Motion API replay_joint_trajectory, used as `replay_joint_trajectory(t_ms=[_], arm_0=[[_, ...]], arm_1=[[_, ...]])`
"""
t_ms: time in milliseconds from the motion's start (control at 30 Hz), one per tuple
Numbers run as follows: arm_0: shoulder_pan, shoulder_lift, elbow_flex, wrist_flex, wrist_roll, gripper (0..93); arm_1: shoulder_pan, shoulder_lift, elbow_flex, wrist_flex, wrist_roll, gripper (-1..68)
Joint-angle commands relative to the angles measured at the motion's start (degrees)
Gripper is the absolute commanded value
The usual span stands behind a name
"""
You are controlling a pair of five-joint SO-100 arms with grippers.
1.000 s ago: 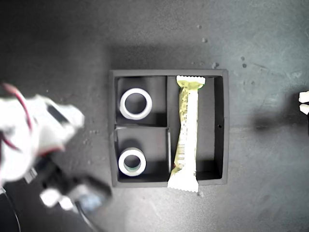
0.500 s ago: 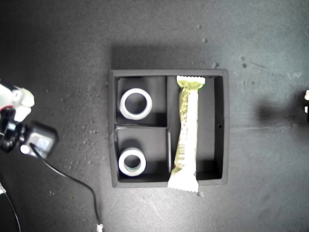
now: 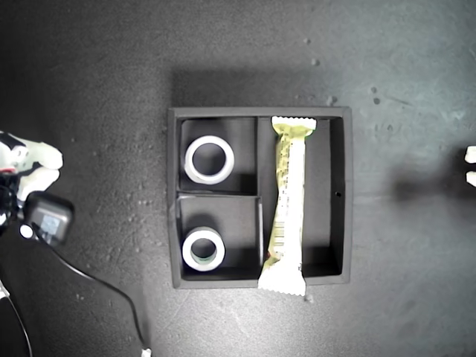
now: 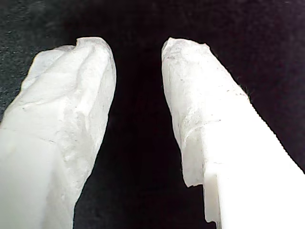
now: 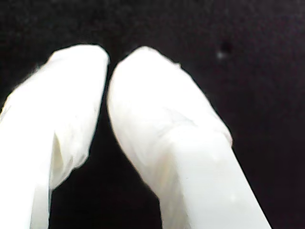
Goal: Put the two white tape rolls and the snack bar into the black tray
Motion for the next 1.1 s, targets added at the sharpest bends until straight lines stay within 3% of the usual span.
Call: replay_joint_trajectory(t_ms=[0, 133, 400, 700, 1067], arm_0=[[0.6, 6.9, 4.5, 1.3, -1.8, 0.1], [0.4, 18.6, 8.8, 7.9, -2.2, 0.1], [0.6, 18.9, 13.1, 4.2, -2.2, 0.0], [1.7, 18.9, 14.9, 4.8, -10.3, 0.2], [2.5, 18.9, 14.9, 6.3, -4.8, 0.2]], arm_1=[[-0.4, 1.0, 0.7, 0.4, -7.1, 6.7], [0.0, 1.0, 0.7, 0.4, -7.1, 6.7], [-0.3, 1.0, 0.7, 0.4, -7.2, 6.7], [-0.3, 1.0, 0.7, 0.4, -7.2, 6.7], [-0.3, 1.0, 0.7, 0.4, -7.2, 6.7]])
